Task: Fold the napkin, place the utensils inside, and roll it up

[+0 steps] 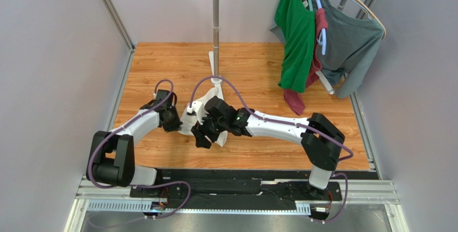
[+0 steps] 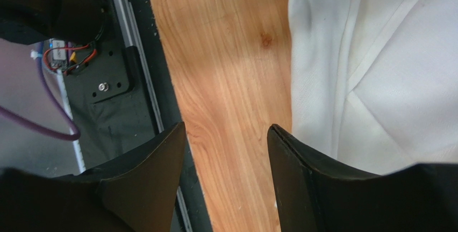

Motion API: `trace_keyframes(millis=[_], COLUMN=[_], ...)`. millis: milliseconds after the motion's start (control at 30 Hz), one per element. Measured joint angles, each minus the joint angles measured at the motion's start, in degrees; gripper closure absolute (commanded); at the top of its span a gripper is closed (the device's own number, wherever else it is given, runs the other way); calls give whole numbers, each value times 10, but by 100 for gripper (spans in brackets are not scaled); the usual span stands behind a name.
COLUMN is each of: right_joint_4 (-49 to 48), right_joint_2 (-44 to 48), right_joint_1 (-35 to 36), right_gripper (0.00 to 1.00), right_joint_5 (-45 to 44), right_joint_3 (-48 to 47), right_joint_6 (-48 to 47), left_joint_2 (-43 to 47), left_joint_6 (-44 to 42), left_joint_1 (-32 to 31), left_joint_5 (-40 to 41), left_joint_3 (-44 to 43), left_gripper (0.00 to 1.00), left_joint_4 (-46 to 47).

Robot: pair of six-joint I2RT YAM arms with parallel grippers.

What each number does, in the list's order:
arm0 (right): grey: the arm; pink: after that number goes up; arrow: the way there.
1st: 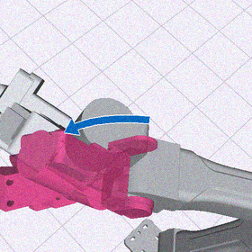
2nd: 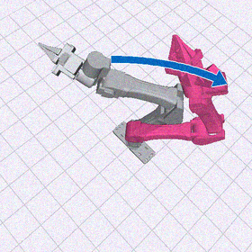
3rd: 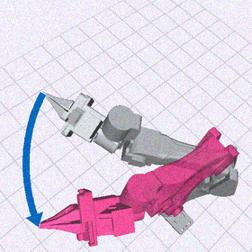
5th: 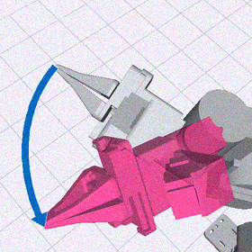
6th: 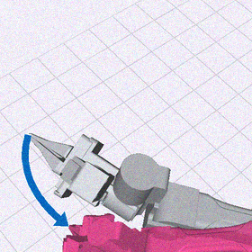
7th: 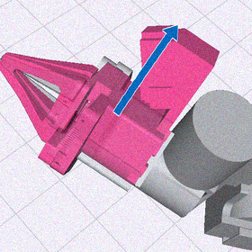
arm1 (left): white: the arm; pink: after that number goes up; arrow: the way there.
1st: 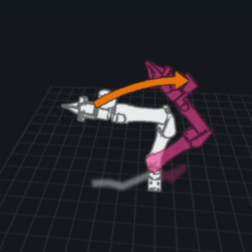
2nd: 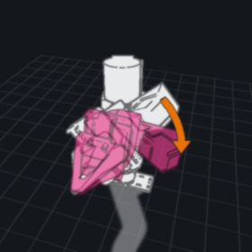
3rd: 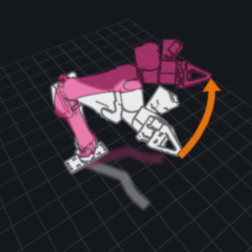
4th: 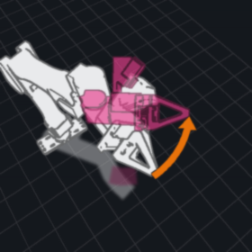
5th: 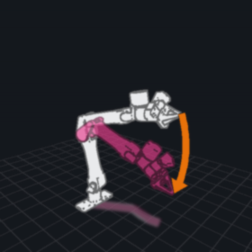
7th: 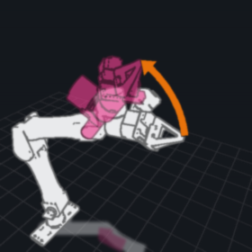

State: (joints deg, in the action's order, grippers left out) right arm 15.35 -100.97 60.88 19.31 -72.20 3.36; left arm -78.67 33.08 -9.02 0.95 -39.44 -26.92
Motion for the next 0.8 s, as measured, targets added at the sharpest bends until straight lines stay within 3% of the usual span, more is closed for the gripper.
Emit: trace_keyframes(millis=[400,800], right_joint_4=[-32,-38], right_joint_2=[-103,-127], right_joint_1=[-7,-7], right_gripper=[39,39], right_joint_5=[0,-33], right_joint_3=[-47,-59], right_joint_6=[-42,-65], left_joint_2=[-1,-1], left_joint_6=[0,0], left_joint_1=[0,0], left_joint_5=[0,0], left_joint_3=[0,-1], left_gripper=[100,100], left_joint_4=[-1,0])
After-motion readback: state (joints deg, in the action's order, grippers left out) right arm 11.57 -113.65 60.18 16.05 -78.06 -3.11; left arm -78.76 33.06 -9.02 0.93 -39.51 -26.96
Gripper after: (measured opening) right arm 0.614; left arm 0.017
